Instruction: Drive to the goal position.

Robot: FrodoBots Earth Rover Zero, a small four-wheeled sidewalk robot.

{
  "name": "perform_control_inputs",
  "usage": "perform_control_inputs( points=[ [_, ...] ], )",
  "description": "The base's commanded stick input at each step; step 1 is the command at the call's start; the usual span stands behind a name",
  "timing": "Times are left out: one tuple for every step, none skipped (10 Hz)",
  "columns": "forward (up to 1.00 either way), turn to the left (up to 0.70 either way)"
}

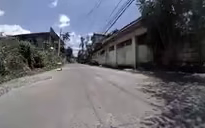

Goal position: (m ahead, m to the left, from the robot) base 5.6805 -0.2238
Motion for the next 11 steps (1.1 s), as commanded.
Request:
perform_control_inputs(
  points=[
    [1.00, 0.05],
    [1.00, 0.08],
    [1.00, 0.08],
    [1.00, 0.08],
    [1.00, 0.08],
    [1.00, 0.08],
    [1.00, 0.08],
    [1.00, 0.08],
    [1.00, 0.08],
    [1.00, 0.08],
    [1.00, 0.08]
  ],
)
